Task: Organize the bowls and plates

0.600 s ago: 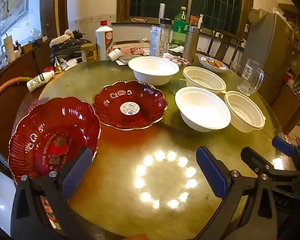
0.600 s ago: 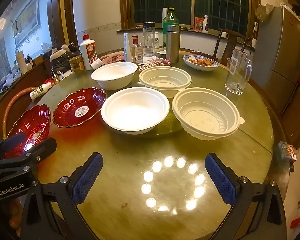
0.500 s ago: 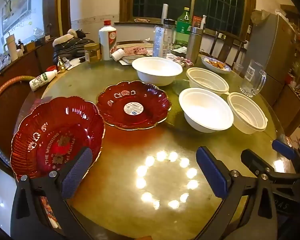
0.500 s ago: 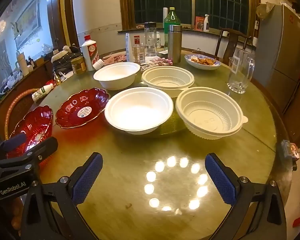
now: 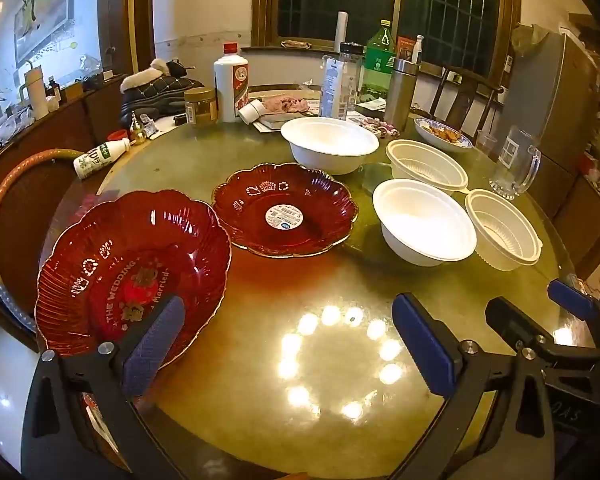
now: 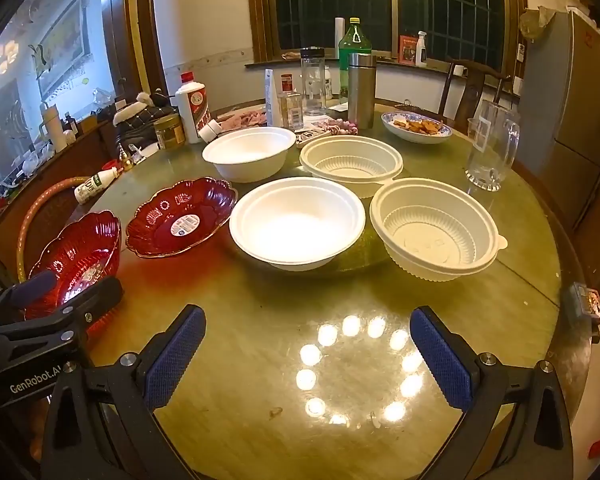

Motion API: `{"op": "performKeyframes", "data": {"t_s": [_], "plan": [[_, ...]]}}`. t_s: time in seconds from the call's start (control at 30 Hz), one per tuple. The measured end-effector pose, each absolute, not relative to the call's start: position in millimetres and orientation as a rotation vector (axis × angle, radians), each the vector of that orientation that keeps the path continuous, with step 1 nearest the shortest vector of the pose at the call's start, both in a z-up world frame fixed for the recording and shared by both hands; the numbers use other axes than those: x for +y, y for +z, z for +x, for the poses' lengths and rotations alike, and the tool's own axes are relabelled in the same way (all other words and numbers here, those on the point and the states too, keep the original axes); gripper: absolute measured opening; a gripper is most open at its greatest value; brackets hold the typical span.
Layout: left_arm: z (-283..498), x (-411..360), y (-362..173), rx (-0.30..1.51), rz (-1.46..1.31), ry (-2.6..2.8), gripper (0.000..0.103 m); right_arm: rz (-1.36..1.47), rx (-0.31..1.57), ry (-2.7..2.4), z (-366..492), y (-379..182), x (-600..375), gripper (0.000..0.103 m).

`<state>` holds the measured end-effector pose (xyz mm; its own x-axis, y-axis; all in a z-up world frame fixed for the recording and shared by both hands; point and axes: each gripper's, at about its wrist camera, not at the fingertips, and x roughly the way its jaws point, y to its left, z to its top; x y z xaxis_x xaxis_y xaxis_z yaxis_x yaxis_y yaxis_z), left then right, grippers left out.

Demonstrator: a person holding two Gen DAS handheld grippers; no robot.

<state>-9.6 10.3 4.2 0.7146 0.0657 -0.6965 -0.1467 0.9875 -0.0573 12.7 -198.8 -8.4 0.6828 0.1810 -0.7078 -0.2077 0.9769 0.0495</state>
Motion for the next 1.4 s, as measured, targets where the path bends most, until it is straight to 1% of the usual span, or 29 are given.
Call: {"op": "performKeyframes", "data": {"t_s": [1.4], "plan": [[-18.2,13.8,5.1,0.763,-0.108,0.124,0.103,-0.033,0.778,0.226,6.5,-4.5,-196.4,0.103]]}}
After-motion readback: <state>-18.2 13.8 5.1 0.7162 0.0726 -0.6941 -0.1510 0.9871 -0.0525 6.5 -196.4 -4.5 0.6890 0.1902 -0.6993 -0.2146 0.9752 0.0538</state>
